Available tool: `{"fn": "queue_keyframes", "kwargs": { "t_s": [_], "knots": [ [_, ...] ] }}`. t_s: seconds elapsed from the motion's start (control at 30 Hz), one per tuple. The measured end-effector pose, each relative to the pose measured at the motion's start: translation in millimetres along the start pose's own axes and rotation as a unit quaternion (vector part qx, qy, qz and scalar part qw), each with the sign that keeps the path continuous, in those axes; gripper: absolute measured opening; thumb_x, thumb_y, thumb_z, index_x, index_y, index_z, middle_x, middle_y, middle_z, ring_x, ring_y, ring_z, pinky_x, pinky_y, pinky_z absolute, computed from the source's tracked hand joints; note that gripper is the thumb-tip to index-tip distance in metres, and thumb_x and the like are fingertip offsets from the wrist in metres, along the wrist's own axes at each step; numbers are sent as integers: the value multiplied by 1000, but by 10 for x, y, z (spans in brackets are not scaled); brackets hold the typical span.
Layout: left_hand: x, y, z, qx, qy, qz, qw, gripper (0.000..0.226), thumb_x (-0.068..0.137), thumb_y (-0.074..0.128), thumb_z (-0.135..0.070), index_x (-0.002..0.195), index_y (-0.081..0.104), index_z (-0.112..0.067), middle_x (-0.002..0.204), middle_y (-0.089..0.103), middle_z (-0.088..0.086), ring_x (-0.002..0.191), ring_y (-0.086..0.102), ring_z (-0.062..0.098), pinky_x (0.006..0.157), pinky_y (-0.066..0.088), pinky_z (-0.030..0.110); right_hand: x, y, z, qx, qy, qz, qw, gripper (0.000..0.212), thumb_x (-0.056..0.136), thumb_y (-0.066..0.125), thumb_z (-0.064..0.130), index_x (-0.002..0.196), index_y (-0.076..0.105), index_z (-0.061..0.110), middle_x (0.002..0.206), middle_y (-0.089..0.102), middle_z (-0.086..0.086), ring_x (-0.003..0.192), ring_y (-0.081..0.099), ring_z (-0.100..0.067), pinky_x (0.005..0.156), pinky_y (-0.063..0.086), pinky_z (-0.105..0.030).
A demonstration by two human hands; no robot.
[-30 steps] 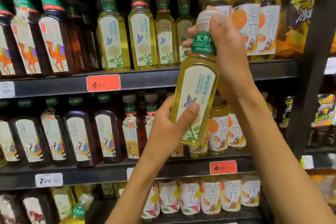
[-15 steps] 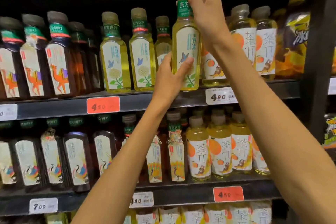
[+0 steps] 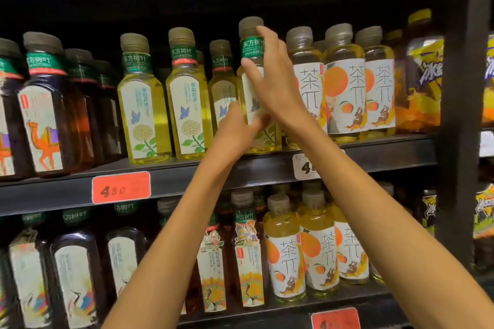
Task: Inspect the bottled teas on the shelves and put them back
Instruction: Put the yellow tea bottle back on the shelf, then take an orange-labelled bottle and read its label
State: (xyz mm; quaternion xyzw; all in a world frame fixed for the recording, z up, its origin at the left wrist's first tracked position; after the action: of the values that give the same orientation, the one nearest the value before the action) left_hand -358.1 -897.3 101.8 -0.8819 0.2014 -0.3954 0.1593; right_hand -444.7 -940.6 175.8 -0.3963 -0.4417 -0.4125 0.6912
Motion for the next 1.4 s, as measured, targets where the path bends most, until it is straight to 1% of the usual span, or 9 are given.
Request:
{"fn": "queue_keyframes", "kwargs": {
  "t_s": [0.13, 0.23, 0.33, 0.43, 0.57, 0.7, 1.2, 1.3, 1.4],
  "knots": [
    [-38, -6, -8, 4, 4, 13, 1000, 42, 92, 59, -35, 121, 50, -7, 109, 63, 6, 96, 60, 21, 74, 47, 30, -24, -88, 58, -11, -2, -3, 1000, 53, 97, 54, 14, 144, 30, 5, 144, 38, -13, 128, 42, -20, 93, 31, -14],
    [-85, -42, -31, 12, -2, 17, 1000, 51, 87, 66, -35, 127, 48, -8, 120, 61, 2, 103, 59, 17, 86, 49, 32, -152, -451, 110, -2, -36, -95, 995, 45, 94, 56, 9, 136, 41, -1, 137, 46, -14, 127, 45, -20, 99, 34, -14],
    [-236, -241, -179, 54, 35, -102, 993, 67, 84, 69, -36, 136, 38, -7, 127, 50, 3, 112, 50, 18, 86, 42, 29, -216, -822, -9, -27, -43, -168, 984, 38, 96, 53, 12, 131, 45, -1, 131, 51, -12, 124, 47, -18, 102, 38, -19],
    [-476, -239, -484, 133, 113, -205, 963, 62, 86, 66, -35, 136, 40, -10, 132, 45, 11, 122, 40, 24, 95, 33, 30, -83, -864, -188, -145, -25, -133, 980, 43, 99, 47, 28, 135, 42, 6, 137, 48, -9, 131, 39, -19, 107, 30, -24],
    [-604, -68, -641, 230, 88, -285, 926, 57, 88, 62, -38, 135, 43, -13, 144, 31, 13, 130, 28, 28, 101, 31, 36, 41, -704, -307, -277, -26, -59, 959, 61, 99, 36, 46, 145, 31, 7, 149, 39, -12, 145, 19, -26, 115, 7, -36],
    [-585, 200, -655, 251, 75, -271, 926, 61, 91, 55, -43, 141, 36, -13, 148, 24, 15, 130, 25, 31, 104, 31, 39, 85, -586, -434, -323, -52, 4, 945, 69, 98, 36, 50, 148, 23, 4, 148, 39, -15, 145, 17, -28, 116, 3, -40],
    [-649, 517, -522, 226, -9, -287, 931, 44, 86, 61, -49, 114, 59, -16, 153, 13, 9, 137, 13, 29, 107, 16, 40, 35, -784, -402, -245, -79, 14, 966, 67, 93, 46, 55, 140, 35, 9, 138, 50, -9, 137, 29, -24, 106, 19, -32],
    [-705, 479, -543, 189, 4, -298, 936, 51, 82, 65, -50, 116, 56, -14, 150, 18, 9, 136, 16, 29, 108, 18, 39, -29, -941, -310, -169, -87, -9, 982, 75, 86, 59, 54, 142, 34, 12, 137, 45, -5, 130, 34, -20, 102, 22, -26],
    [-746, 484, -588, 155, 33, -282, 946, 61, 81, 65, -52, 121, 50, -9, 141, 32, 10, 130, 24, 26, 106, 25, 38, -155, -978, -246, 47, -74, 28, 996, 79, 80, 74, 35, 142, 32, 7, 136, 39, -11, 125, 37, -19, 101, 32, -20]
  ]
}}
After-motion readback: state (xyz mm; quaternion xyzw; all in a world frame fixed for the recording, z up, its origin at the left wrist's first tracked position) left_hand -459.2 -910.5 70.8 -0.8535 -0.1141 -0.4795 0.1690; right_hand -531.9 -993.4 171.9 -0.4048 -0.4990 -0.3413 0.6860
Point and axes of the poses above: each hand's wrist, its own x-axis towards the middle knuckle, its own y-axis out of the palm, z = x × y, the point moved 9 cm from there along x, towards the middle knuckle
